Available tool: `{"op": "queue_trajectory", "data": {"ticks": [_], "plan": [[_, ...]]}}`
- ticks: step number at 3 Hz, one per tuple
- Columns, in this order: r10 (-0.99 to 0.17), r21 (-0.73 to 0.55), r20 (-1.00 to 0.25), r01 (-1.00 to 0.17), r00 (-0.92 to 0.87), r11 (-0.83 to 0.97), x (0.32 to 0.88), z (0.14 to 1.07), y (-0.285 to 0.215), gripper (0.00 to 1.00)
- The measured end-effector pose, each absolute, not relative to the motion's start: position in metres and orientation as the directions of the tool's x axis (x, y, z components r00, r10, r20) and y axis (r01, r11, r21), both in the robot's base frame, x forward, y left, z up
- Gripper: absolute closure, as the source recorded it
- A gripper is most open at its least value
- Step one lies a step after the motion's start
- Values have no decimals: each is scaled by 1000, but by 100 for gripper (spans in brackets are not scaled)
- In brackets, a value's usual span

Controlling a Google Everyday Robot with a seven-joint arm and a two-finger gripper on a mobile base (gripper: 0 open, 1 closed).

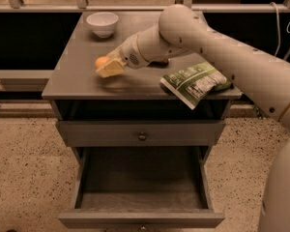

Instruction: Pick orange from middle drawer and place on counter

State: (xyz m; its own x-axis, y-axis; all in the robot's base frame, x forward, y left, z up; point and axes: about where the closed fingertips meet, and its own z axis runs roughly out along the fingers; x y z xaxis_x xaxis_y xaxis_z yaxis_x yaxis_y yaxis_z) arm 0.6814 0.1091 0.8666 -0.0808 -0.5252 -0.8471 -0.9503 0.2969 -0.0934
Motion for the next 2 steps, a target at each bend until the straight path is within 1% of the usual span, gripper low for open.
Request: {"op": "queue_trajectory", "data": {"ticks": [2], "plan": [[-543,-61,-830,-947,-126,314,682,846,92,21]]}}
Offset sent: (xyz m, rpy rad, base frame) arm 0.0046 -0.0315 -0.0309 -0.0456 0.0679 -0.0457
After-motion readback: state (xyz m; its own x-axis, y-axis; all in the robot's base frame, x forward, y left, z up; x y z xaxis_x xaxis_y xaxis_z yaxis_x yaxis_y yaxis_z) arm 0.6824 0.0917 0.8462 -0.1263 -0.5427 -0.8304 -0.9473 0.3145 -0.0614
